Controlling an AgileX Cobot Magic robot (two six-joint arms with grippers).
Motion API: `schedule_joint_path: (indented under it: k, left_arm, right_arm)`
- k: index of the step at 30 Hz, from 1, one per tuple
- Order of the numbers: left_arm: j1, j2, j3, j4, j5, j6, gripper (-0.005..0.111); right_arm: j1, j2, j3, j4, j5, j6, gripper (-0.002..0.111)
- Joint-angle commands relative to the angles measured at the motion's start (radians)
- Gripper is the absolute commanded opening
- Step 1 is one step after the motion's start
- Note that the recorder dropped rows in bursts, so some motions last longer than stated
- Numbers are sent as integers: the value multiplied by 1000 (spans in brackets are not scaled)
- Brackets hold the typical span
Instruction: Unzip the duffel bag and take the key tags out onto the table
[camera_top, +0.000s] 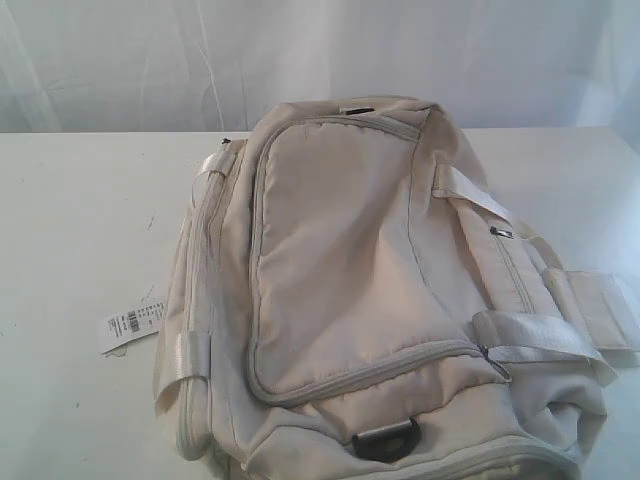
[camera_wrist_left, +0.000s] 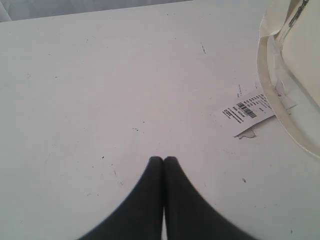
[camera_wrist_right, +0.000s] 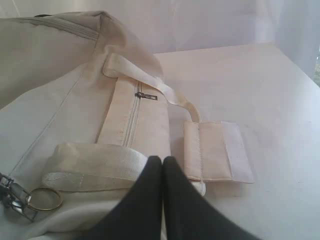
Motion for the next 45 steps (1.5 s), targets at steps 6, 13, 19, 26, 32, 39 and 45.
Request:
schedule_joint_path:
  k: [6,13,19,26,32,39,45]
  left_arm:
    - [3,-4,4,-3,-3,-1,0]
    - [3,-4,4,-3,-3,-1,0]
    - [3,-4,4,-3,-4,-1,0]
    - [3,-4,-34,-3,58,-1,0]
    - [3,-4,-253,-3,188,-1,0]
    - [3,-4,-417,-3,47,-1,0]
    - [3,-4,-429,-3,-122,-1,0]
  right_arm:
    - [-6,-5,0,2,-4,5,0]
    - [-6,-5,0,2,-4,5,0]
    - [-6,-5,0,2,-4,5,0]
    - [-6,-5,0,2,-4,5,0]
    - [-6,-5,0,2,-4,5,0]
    - [-6,-5,0,2,-4,5,0]
    - [-6,-5,0,2,-4,5,0]
